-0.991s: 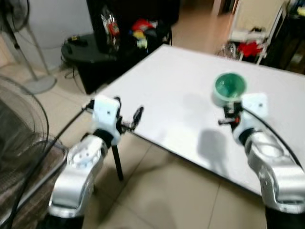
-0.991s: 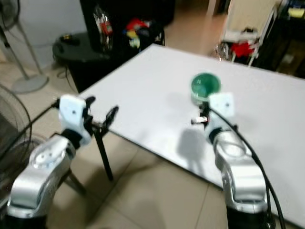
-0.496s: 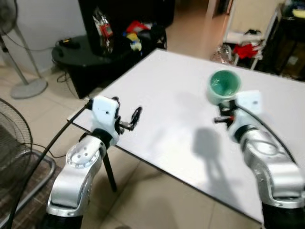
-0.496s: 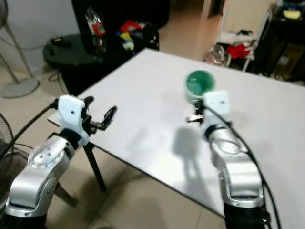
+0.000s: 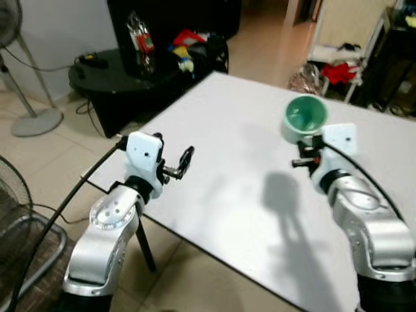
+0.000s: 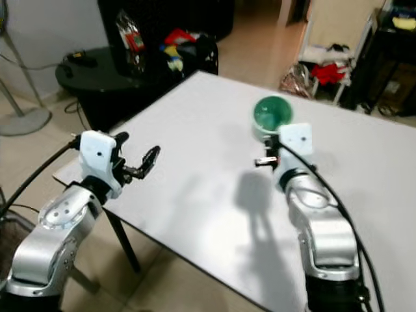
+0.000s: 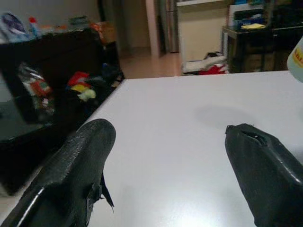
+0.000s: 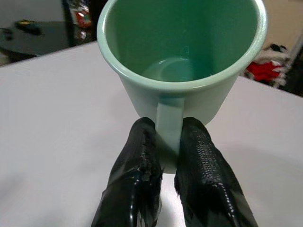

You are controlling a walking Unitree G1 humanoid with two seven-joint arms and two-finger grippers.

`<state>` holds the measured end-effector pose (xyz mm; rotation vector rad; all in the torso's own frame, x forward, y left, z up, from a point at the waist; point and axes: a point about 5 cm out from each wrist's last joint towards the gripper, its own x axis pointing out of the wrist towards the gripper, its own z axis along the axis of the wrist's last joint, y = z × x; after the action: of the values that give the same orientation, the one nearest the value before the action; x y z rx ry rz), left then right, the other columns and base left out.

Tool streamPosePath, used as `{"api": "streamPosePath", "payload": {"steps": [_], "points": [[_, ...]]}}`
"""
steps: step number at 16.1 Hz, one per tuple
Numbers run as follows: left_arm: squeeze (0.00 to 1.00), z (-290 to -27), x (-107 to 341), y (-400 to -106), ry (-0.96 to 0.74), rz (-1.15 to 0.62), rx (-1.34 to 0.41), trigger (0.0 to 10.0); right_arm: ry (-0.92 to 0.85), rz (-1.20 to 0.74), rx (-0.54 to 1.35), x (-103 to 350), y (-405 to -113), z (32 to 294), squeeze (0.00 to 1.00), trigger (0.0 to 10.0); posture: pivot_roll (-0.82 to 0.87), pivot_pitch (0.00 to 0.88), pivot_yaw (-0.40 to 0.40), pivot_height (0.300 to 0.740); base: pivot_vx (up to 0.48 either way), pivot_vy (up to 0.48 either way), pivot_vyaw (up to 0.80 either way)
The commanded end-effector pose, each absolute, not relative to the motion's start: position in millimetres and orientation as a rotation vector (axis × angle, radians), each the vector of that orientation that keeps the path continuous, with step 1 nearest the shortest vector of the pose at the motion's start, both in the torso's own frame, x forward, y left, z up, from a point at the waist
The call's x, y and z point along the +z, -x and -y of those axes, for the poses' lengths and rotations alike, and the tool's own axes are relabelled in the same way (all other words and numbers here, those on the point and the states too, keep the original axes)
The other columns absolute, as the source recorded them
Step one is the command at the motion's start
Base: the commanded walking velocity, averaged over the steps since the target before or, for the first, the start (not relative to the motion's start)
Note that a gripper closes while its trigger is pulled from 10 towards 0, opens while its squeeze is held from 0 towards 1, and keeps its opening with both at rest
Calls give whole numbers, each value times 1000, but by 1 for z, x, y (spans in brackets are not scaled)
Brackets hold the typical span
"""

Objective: Setting the table

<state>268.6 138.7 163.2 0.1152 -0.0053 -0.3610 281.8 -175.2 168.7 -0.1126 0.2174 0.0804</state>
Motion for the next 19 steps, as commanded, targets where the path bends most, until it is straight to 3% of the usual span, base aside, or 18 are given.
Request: {"api": "streamPosePath", "payload": {"steps": [1,9,15,19], "points": [[0,-146,165,-269,-132,-1,-346,10000,94,-210,142,172,-282,164,0,10000,98,0,22,740,251,0,0],[0,-129,155,-257,-217,-133,-739,10000,85,-348,358,170,-301,159,0,10000,82,0,53,740,0,0,0],[0,-129,157,-262,-226,-171,-793,10000,122,-444,503,166,-319,165,0,10000,82,0,64,740,0,0,0],[0,-127,150,-250,-242,-261,-916,10000,161,-505,576,156,-335,163,0,10000,93,0,65,740,0,0,0]]}}
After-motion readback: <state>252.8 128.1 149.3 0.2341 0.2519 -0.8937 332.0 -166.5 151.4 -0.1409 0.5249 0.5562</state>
